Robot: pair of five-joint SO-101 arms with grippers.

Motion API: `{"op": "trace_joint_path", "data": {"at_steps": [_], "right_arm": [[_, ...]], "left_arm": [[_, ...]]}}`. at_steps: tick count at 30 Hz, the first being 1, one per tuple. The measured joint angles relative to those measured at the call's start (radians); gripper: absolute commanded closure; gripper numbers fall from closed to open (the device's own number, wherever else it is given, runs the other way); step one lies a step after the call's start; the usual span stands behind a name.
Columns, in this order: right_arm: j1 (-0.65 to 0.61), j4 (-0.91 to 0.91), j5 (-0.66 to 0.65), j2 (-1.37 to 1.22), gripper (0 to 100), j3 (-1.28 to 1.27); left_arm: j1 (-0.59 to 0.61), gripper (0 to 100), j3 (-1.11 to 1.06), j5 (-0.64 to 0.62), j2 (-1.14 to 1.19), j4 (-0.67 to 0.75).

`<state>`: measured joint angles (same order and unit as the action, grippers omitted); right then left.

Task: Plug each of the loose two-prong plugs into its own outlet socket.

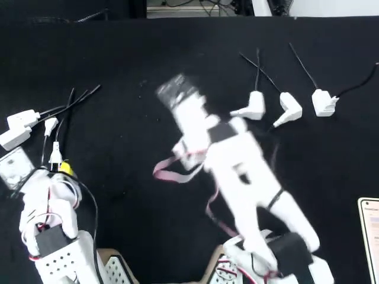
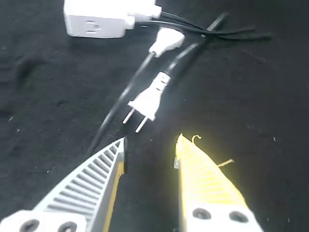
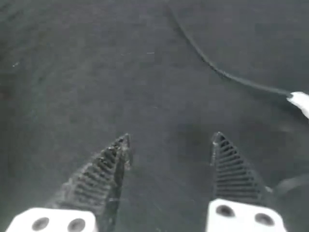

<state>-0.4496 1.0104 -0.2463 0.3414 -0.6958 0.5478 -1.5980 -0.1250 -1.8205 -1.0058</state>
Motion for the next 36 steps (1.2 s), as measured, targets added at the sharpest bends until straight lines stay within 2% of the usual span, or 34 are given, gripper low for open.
{"op": "trace_joint_path", "data": {"at_steps": [3, 6, 9, 14, 19, 26, 29, 36], "right_arm": [[-0.071, -0.201, 0.089, 0.040, 87.5, -0.180], [-0.081, -0.358, 0.133, 0.068, 93.6, -0.305], [-0.086, -0.446, 0.138, 0.075, 90.1, -0.390], [-0.086, -0.483, 0.138, 0.077, 81.9, -0.407], [-0.086, -0.486, 0.138, 0.077, 81.1, -0.410], [-0.086, -0.486, 0.138, 0.077, 81.1, -0.411], [-0.086, -0.486, 0.138, 0.077, 81.1, -0.423], [-0.086, -0.489, 0.138, 0.077, 81.1, -0.425]], "left_arm": [[-0.020, 82, 0.000, 0.023, 0.000, 0.000], [-0.023, 82, 0.009, 0.040, 0.000, 0.021], [-0.023, 82, 0.068, 0.117, 0.000, 0.066], [-0.023, 82, 0.206, 0.218, -0.003, 0.086], [0.009, 82, 0.316, 0.307, 0.066, 0.095], [0.015, 82, 0.560, 0.353, 0.489, 0.095], [0.034, 82, 0.677, 0.431, 0.735, 0.095], [0.164, 82, 1.014, 0.640, 1.321, 0.095]]}}
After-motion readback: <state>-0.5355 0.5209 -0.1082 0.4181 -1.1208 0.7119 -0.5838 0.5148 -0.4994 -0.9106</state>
